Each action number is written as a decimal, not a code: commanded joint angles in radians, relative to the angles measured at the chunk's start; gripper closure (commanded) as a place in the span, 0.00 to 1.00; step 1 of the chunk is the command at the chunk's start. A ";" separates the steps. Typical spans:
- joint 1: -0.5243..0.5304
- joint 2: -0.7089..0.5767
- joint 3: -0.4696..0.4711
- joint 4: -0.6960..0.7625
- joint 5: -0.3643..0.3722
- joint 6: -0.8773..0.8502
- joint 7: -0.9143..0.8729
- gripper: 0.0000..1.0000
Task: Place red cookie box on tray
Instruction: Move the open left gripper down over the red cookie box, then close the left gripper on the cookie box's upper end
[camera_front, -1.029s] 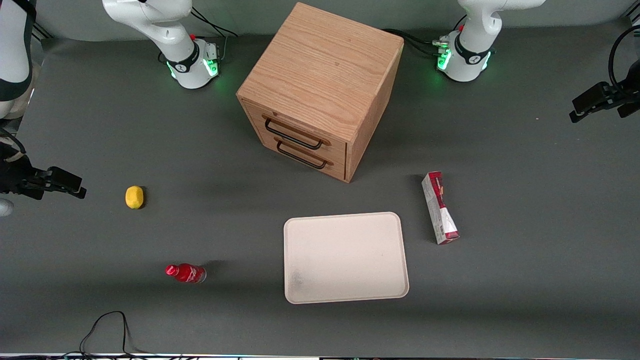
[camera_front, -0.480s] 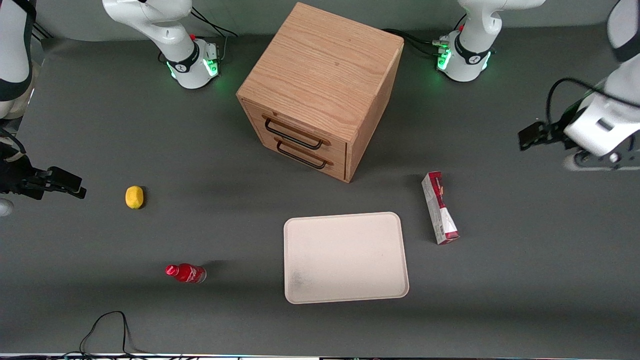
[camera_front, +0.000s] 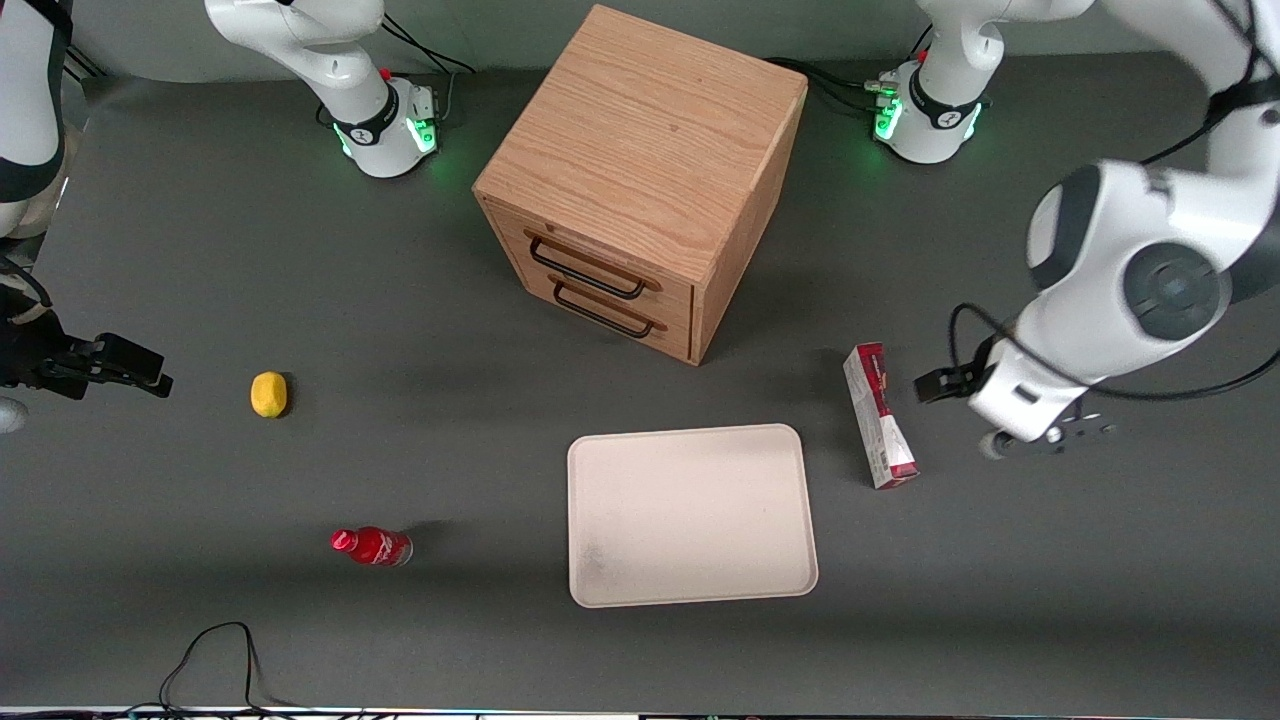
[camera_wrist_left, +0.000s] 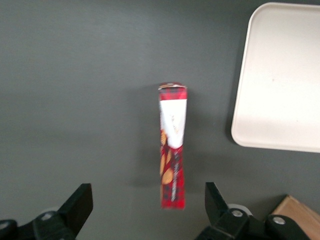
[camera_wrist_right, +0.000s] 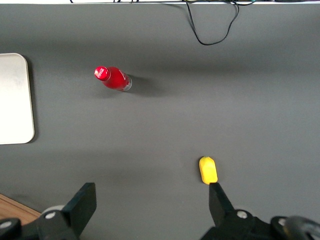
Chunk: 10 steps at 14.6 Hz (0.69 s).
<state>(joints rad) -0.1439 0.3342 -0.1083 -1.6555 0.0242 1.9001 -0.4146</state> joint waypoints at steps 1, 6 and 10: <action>-0.022 0.035 0.007 -0.058 0.020 0.088 -0.094 0.00; -0.037 0.063 0.007 -0.277 0.031 0.373 -0.134 0.01; -0.052 0.114 0.009 -0.374 0.071 0.559 -0.161 0.05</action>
<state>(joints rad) -0.1796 0.4429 -0.1091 -1.9941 0.0535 2.4089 -0.5381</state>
